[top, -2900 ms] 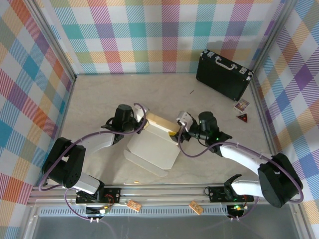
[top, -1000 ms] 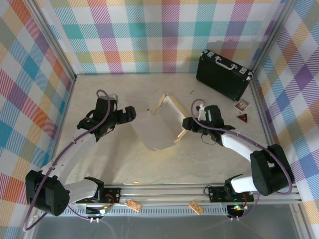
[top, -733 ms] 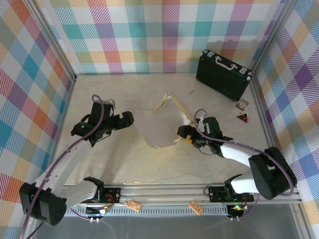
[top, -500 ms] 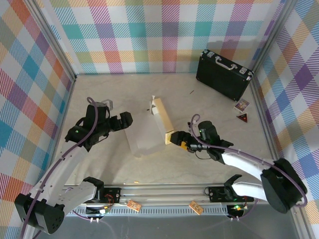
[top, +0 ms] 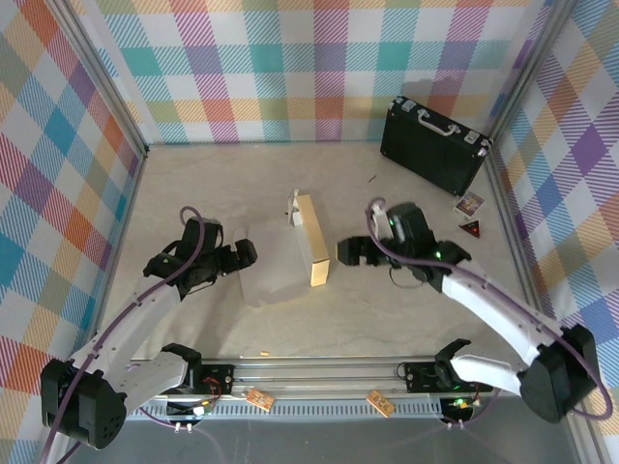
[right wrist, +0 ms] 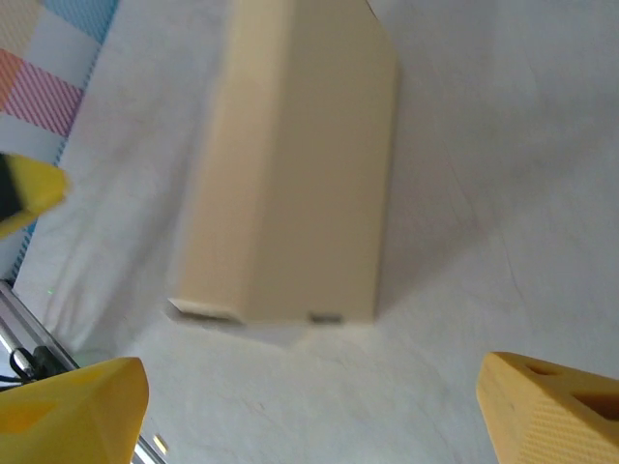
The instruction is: Fold the paper box
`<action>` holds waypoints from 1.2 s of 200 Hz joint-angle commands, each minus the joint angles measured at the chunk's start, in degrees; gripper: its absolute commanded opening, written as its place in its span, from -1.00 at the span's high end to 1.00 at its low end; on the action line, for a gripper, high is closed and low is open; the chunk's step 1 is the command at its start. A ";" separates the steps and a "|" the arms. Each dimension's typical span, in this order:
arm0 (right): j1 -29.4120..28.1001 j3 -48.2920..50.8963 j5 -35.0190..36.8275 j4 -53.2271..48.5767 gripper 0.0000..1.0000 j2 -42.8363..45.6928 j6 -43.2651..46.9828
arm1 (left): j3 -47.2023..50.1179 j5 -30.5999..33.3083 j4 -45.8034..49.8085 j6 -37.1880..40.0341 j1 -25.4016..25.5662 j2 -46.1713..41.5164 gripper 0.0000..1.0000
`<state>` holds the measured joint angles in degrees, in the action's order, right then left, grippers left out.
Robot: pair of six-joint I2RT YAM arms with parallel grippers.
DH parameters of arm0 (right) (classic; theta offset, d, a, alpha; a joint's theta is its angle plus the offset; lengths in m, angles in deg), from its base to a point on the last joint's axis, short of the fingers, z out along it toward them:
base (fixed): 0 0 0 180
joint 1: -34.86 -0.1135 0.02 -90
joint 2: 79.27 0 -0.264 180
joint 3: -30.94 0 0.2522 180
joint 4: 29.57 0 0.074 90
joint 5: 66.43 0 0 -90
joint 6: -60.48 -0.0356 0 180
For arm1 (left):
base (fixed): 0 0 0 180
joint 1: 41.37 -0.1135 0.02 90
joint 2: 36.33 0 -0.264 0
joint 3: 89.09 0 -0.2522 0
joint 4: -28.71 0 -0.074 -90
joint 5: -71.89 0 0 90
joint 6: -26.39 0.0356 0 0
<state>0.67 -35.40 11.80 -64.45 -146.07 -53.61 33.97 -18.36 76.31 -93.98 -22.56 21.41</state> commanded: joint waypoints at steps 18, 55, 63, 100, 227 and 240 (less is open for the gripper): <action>-2.62 -21.95 0.73 -12.95 -0.79 -20.72 6.86 | 3.21 3.91 -2.81 -4.17 -0.70 1.34 -0.96; -5.09 -35.14 4.85 -17.93 -0.82 -36.36 10.11 | 5.11 4.07 -3.08 -3.86 -0.79 0.92 -0.95; -4.97 -35.89 6.64 -18.25 -0.80 -38.00 10.08 | 5.21 4.05 -2.88 -3.52 -0.79 0.78 -0.95; -0.50 -29.83 6.19 -14.11 -0.72 -36.73 8.25 | 5.68 3.34 -3.43 -2.57 -0.81 0.71 -0.95; -6.81 11.47 -11.52 21.08 -0.77 -17.57 -23.89 | 2.79 2.83 0.91 -1.64 -0.83 -4.15 -0.99; -8.49 12.89 -9.89 21.56 -0.79 -16.99 -27.18 | 2.19 3.30 2.11 -1.32 -0.81 -5.16 -0.99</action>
<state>-5.01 -24.64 2.64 -51.62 -164.39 -69.13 38.50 -15.89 74.92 -96.69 -22.78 18.37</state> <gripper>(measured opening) 0.889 0.997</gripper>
